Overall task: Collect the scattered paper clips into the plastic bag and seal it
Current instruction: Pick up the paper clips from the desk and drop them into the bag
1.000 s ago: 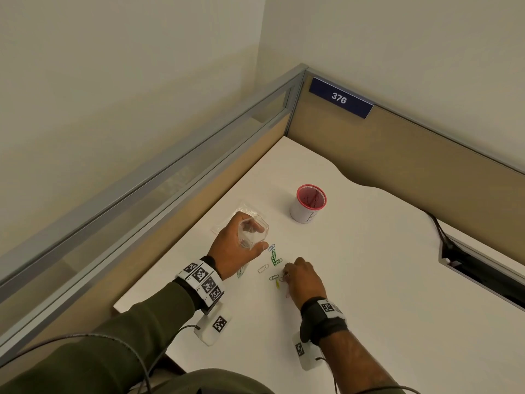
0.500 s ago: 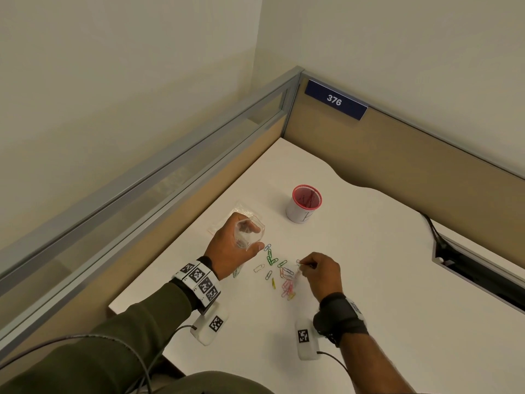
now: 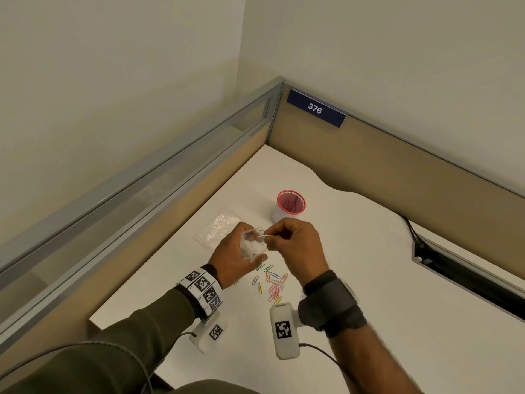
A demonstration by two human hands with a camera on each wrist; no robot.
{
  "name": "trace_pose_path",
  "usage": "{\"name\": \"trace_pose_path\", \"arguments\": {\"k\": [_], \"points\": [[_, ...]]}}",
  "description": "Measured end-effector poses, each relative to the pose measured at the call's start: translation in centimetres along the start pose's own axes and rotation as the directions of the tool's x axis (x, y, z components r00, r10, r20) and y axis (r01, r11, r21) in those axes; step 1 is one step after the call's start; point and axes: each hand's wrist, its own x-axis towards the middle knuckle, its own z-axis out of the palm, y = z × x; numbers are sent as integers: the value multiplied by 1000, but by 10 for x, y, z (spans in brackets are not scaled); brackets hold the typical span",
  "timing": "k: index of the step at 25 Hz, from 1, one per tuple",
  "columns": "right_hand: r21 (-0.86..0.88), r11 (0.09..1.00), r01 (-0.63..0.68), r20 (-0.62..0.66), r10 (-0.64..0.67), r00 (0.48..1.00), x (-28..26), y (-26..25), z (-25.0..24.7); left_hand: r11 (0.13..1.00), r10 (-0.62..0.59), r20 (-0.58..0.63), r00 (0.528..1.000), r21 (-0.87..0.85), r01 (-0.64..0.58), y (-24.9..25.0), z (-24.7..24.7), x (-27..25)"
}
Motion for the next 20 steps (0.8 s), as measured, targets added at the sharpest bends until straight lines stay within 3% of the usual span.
{"name": "trace_pose_path", "arguments": {"k": [4,7,13,16,18,20], "points": [[-188,982,-9,38,16,999,2,-1,17,1000,15,15,1000,-9,-15,1,3,-3],[-222,975,-1,37,9,999,2,-6,22,1000,6,14,1000,0,-6,-3,3,-4],[105,994,-9,-83,17,996,1,-14,6,1000,12,-4,1000,8,-11,-5,3,-5],[245,967,-65,-117,96,989,11,7,-8,999,46,-16,999,-17,-46,-7,-3,-7],[187,966,-177,-77,194,978,22,38,-4,999,40,-22,999,-37,-40,-10,-9,-9],[-46,973,-227,-41,226,973,36,75,10,998,35,-34,999,-50,-37,-13,-15,-12]]}}
